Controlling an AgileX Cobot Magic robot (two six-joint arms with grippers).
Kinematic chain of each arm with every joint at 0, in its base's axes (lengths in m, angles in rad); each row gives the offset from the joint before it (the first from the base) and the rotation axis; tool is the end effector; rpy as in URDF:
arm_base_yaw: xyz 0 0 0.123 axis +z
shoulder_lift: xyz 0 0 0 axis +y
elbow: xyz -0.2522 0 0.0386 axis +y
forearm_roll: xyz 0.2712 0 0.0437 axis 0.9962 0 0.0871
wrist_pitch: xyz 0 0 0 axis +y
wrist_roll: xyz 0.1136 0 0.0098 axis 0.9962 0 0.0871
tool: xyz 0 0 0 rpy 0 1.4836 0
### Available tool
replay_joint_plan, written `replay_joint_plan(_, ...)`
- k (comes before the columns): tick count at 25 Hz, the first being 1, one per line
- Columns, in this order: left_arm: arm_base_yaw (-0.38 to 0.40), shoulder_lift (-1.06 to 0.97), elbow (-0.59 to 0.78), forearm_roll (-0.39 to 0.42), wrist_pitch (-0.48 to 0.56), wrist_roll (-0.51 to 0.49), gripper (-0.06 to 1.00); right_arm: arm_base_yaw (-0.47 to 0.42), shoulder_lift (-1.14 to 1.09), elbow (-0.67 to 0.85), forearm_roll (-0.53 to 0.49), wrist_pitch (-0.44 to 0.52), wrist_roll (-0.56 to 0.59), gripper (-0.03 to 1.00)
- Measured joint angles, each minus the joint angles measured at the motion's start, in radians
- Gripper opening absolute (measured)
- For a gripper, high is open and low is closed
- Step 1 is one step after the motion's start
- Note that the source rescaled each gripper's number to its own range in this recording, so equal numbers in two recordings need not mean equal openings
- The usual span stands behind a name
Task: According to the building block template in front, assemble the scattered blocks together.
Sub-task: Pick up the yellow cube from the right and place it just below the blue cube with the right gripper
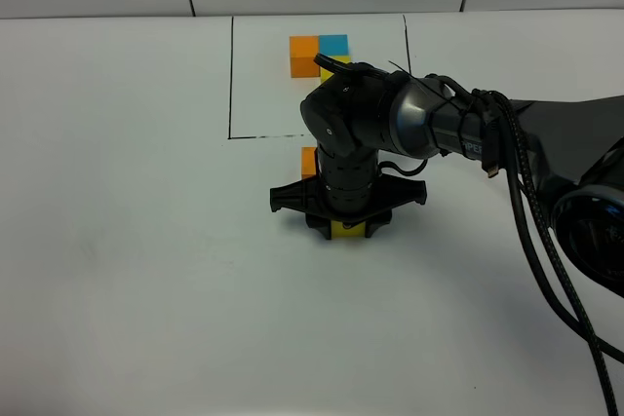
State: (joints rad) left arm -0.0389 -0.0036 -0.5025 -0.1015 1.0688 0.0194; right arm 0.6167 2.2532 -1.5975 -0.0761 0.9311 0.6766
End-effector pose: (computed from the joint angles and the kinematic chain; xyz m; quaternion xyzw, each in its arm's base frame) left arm 0.0643 -0.0126 0.2785 0.0272 0.8522 -0.0557 0.5195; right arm 0.3619 0.2481 0.0501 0.0083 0.9988 -0.0036 0.0472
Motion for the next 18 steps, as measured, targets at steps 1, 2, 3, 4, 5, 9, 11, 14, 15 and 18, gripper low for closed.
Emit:
replay_joint_plan(1,0.000,0.000,0.000,0.000,0.000,0.000,0.62,-0.002,0.000,0.000,-0.001,-0.005,0.000,0.02)
replay_joint_plan(2,0.000,0.000,0.000,0.000,0.000,0.000,0.62,-0.004,0.000,0.000,-0.001,-0.007,0.000,0.02)
replay_joint_plan(3,0.000,0.000,0.000,0.000,0.000,0.000,0.62,-0.007,0.000,0.000,-0.002,-0.011,0.000,0.02)
replay_joint_plan(4,0.000,0.000,0.000,0.000,0.000,0.000,0.62,-0.009,0.000,0.000,-0.002,-0.014,0.000,0.02)
replay_joint_plan(5,0.000,0.000,0.000,0.000,0.000,0.000,0.62,-0.013,0.000,0.000,-0.002,-0.018,0.000,0.02)
replay_joint_plan(9,0.000,0.000,0.000,0.000,0.000,0.000,0.62,-0.025,0.001,-0.001,-0.002,-0.030,0.000,0.02)
replay_joint_plan(11,0.000,0.000,0.000,0.000,0.000,0.000,0.62,-0.026,0.001,-0.001,-0.002,-0.030,-0.001,0.02)
replay_joint_plan(14,0.000,0.000,0.000,0.000,0.000,0.000,0.62,-0.026,0.001,-0.001,-0.006,-0.034,-0.004,0.02)
replay_joint_plan(15,0.000,0.000,0.000,0.000,0.000,0.000,0.62,-0.026,0.001,-0.001,-0.011,-0.039,-0.004,0.02)
replay_joint_plan(18,0.000,0.000,0.000,0.000,0.000,0.000,0.62,-0.031,0.001,-0.001,-0.028,-0.050,-0.004,0.02)
